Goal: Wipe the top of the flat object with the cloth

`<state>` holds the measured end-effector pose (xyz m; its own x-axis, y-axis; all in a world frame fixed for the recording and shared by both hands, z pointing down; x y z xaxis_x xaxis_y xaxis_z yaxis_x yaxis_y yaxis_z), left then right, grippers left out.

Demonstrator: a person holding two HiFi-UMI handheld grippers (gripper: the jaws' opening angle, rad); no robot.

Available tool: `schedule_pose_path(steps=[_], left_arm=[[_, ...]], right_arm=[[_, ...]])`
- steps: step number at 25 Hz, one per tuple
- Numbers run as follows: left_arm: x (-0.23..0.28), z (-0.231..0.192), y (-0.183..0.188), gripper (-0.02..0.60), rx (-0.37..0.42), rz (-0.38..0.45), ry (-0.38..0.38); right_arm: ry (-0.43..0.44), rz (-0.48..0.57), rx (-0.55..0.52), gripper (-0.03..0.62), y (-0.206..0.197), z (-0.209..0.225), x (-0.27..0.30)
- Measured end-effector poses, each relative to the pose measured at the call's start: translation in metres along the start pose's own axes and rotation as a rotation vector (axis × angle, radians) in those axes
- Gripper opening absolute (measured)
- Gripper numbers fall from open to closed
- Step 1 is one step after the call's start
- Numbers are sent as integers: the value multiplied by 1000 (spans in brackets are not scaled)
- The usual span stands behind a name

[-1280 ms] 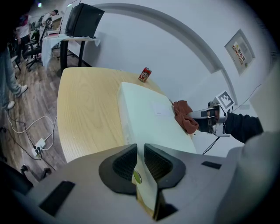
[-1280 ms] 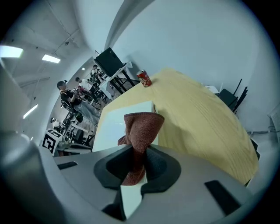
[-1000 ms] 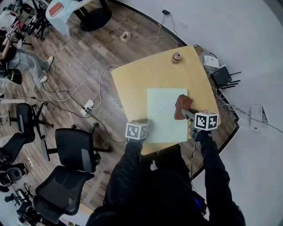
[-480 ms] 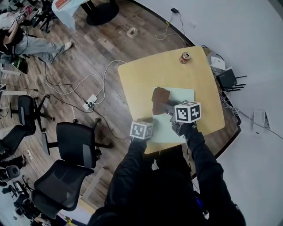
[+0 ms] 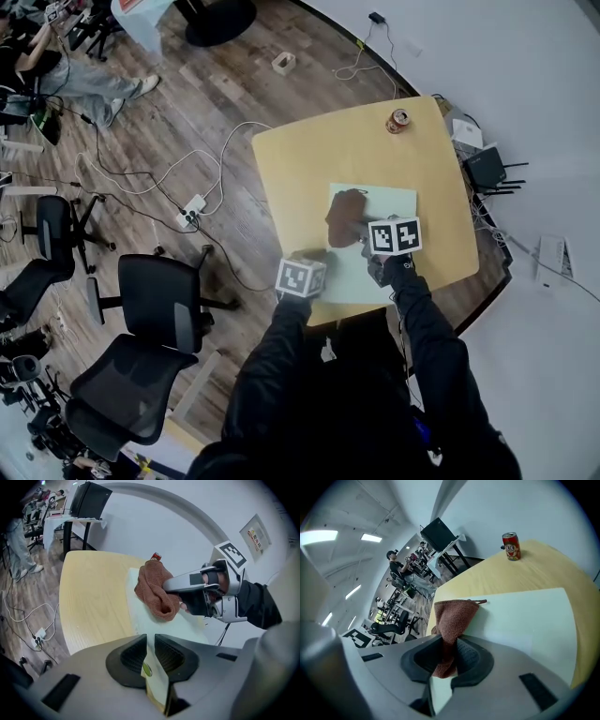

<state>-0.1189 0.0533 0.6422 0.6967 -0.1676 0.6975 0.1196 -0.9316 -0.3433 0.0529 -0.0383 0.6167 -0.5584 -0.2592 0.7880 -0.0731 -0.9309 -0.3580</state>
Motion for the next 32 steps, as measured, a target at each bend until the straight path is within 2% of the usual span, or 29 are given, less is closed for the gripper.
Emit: schedule_pose_path(steps=[25, 32], left_arm=[[-2, 1, -2, 72, -3, -5, 2], [1, 4, 2, 72, 2, -13, 0]], right_arm=[[-128, 50, 88, 72, -15, 64, -48], [-140, 53, 88, 72, -21, 73, -56]])
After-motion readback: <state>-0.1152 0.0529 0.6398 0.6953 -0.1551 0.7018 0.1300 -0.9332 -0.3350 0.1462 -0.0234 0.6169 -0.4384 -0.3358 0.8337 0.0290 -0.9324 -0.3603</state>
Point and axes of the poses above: the fingertips, and each gripper's own axes: x forward along the fingers, z to its right, y out of its top, the point moved 10 cm from there along -x, backward along the fingers, and after that the axes turned 7 degrees about -y, right-handed, at the moved point
